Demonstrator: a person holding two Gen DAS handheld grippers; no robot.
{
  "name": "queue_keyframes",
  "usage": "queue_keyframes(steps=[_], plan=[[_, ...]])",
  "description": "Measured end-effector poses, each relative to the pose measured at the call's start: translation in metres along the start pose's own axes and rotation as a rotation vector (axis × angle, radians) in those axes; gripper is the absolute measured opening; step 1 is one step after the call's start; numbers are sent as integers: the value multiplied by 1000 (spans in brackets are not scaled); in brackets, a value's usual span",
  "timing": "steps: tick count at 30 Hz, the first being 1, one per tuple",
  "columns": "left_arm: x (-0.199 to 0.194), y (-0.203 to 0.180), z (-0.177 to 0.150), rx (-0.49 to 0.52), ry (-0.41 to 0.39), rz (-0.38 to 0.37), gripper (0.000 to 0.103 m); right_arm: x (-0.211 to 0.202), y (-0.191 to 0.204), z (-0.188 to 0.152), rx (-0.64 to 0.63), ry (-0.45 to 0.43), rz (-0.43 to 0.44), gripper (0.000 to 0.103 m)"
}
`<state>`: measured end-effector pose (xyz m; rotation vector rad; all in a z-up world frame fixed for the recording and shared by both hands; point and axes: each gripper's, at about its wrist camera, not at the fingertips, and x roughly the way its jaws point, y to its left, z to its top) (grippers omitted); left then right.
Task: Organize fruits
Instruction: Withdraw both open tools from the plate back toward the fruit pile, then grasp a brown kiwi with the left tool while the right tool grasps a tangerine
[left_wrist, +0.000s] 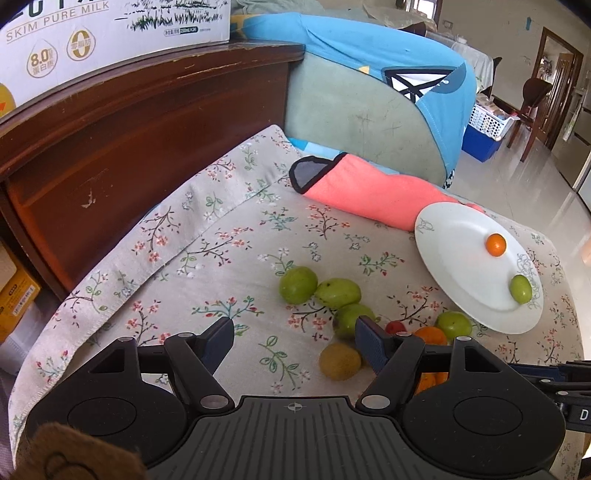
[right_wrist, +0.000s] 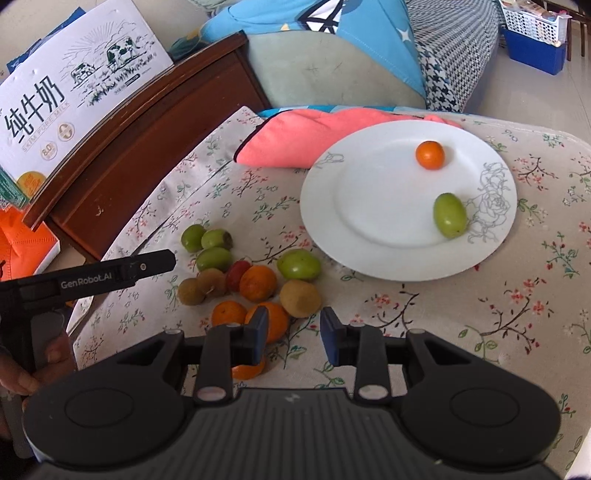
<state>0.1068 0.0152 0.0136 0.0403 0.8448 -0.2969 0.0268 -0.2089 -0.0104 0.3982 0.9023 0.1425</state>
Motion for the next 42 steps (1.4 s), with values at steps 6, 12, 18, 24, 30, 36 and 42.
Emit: queue_keyframes(steps=[6,12,18,24,30,36,42], plan=[[0,1,-11,80,-5,-4,73,5,9,-12,-39,44,27,35],[5,-2,-23,186,8,21,73,13,19,-20,-72,75,40,36],[9,-3,-31,239,29,-30,73,17,33,-21,-129,74,5,40],[15,-9,-35,301,17,-38,73,24,42,-22,-161,77,-21,40],[20,-13,-35,333,-8,-64,72,29,48,-23,-204,69,-43,33],[24,-18,-33,344,-20,-112,69,22,41,-22,-166,97,-18,32],[27,-25,-34,361,-25,-139,59,11,34,-23,-136,100,-21,32]])
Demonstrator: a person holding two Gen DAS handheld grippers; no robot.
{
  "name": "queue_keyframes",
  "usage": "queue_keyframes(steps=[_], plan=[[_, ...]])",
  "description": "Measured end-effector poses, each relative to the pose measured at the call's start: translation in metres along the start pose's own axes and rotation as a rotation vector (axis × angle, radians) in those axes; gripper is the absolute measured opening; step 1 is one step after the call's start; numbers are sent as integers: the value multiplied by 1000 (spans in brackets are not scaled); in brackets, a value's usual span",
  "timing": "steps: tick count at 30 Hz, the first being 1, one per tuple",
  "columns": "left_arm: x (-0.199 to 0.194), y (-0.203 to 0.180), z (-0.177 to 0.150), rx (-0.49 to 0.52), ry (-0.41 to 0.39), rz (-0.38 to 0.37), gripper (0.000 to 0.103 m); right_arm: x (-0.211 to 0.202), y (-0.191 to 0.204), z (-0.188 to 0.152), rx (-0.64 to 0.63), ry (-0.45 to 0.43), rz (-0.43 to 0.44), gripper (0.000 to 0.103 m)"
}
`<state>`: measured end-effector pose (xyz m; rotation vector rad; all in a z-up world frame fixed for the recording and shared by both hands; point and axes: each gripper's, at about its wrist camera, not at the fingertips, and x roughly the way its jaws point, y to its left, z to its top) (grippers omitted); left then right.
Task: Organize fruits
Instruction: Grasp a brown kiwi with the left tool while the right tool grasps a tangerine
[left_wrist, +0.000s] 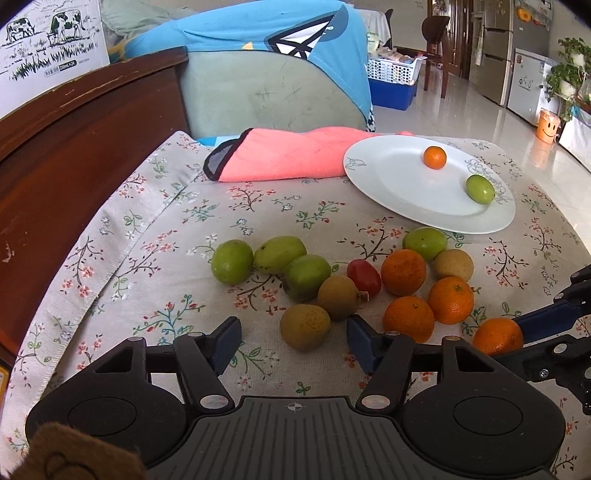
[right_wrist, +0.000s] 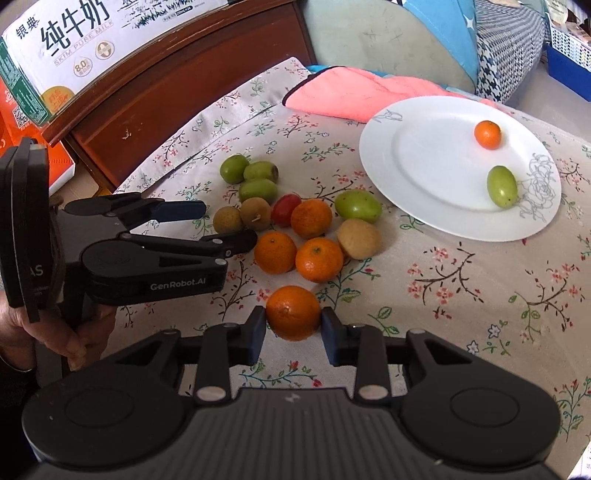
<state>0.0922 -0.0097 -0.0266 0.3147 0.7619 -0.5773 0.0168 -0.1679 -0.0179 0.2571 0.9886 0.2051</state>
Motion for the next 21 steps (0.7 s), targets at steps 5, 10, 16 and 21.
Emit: queue_keyframes(steps=[5,10,16,21], plan=[[2,-2,2,1,-9,-39,43,1,-6,-1,35,17,-30,32],[2,-4,2,-3,-13,-52,38,2,-10,-1,55,20,-32,34],[2,-5,0,-11,-16,-44,38,3,-10,-1,51,21,-29,35],[-3,-6,0,-18,3,-39,26,3,-9,-1,34,19,-29,33]])
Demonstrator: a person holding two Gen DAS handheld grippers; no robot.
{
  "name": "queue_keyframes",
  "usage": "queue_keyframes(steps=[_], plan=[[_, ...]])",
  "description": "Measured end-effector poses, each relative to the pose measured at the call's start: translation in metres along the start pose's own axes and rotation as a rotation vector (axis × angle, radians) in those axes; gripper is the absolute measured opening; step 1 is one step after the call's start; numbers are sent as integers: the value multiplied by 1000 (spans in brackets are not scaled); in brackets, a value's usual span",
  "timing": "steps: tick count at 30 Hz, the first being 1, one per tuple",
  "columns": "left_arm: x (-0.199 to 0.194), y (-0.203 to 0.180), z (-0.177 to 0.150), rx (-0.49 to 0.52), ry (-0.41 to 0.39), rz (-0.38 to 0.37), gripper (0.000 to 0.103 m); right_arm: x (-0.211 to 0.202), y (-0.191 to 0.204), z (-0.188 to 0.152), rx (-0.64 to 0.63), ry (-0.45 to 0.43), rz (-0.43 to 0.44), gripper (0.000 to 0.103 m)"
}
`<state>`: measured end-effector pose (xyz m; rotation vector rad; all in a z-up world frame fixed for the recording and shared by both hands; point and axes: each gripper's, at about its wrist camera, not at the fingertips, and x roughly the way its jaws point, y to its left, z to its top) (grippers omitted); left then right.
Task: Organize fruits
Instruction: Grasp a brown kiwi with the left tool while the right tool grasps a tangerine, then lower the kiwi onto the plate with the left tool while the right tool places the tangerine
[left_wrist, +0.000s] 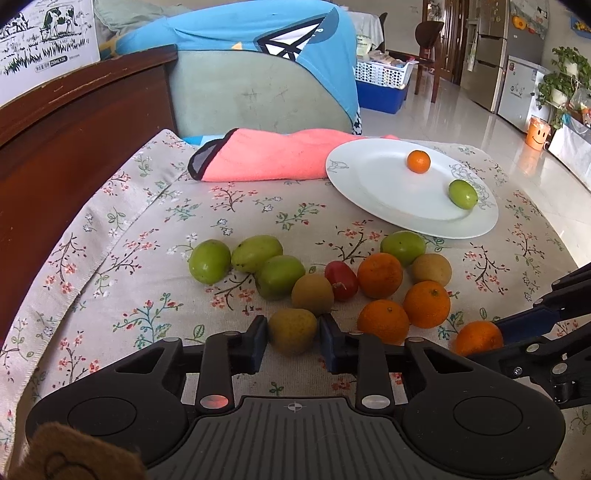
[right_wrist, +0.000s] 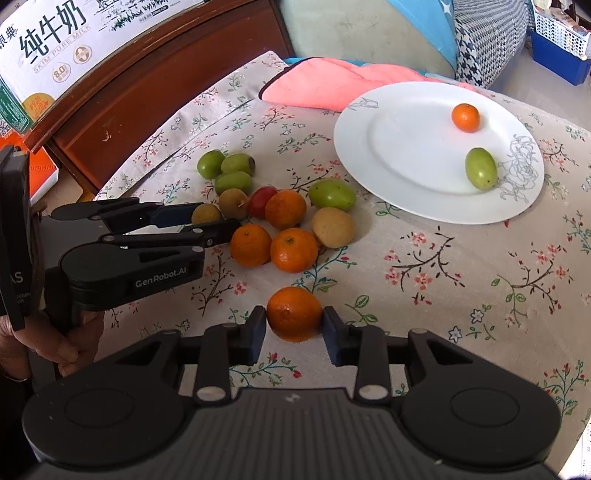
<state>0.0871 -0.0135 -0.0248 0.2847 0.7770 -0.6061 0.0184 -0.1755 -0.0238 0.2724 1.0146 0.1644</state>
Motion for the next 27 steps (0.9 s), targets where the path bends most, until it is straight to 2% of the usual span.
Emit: queue_keyframes(steps=[6,12,18,27], plan=[[-6,-1,0,-16,11,25,26,-2,1,1,1,2,20,32],[-18,2,7,-56,-17,10,26,-9,1,4,9,-22,38,32],[-31,-4,22,-80,-77,-12,26,-24,-9,14,52,-92,47,32],[-34,-11,43,-148,-119,-23,26,-52,-35,37,137,-220,10,32]])
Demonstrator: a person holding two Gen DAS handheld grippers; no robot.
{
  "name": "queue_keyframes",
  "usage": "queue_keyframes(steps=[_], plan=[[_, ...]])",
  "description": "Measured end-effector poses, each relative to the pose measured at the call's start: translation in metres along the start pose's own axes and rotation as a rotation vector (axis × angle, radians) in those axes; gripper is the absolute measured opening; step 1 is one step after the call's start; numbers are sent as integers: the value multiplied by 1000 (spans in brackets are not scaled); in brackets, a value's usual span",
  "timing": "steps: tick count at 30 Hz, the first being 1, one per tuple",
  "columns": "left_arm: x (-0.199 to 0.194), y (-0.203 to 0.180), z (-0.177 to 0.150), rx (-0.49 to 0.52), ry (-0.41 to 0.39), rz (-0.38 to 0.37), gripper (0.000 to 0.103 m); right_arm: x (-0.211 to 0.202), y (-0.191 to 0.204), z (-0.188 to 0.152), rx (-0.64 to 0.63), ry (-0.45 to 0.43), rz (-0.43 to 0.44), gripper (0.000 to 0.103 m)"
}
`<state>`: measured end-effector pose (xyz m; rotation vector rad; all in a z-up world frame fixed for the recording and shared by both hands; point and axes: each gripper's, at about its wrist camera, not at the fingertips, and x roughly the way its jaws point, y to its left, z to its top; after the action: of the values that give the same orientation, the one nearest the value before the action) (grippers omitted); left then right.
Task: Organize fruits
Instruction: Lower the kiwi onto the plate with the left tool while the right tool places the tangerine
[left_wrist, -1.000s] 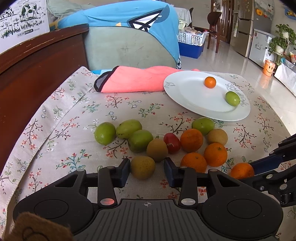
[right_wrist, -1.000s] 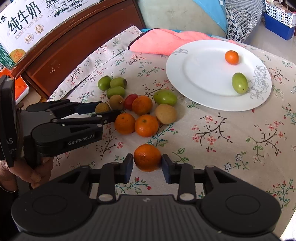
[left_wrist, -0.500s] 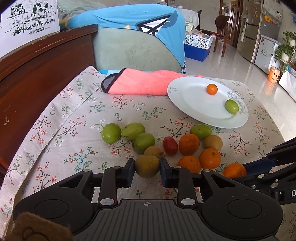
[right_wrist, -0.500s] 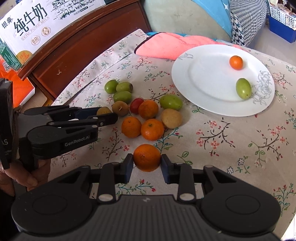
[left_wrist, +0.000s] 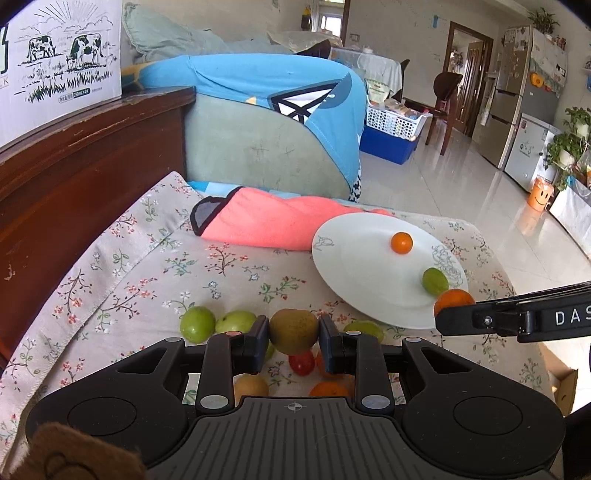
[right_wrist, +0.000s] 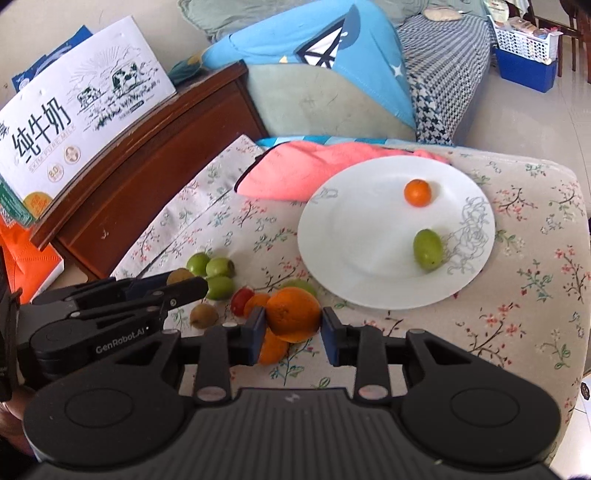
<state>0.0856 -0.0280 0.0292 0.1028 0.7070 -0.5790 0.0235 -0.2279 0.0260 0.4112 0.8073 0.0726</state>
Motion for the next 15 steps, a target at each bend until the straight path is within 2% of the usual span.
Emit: queue_keyframes(steps=[7,15], plan=[[13,-14,20,-27,-9,-10,26,-12,-19,21,84,-79,-23,32],[41,-22,38,-63,28,-5,26,-3,-32,25,179,-76,-70,32]])
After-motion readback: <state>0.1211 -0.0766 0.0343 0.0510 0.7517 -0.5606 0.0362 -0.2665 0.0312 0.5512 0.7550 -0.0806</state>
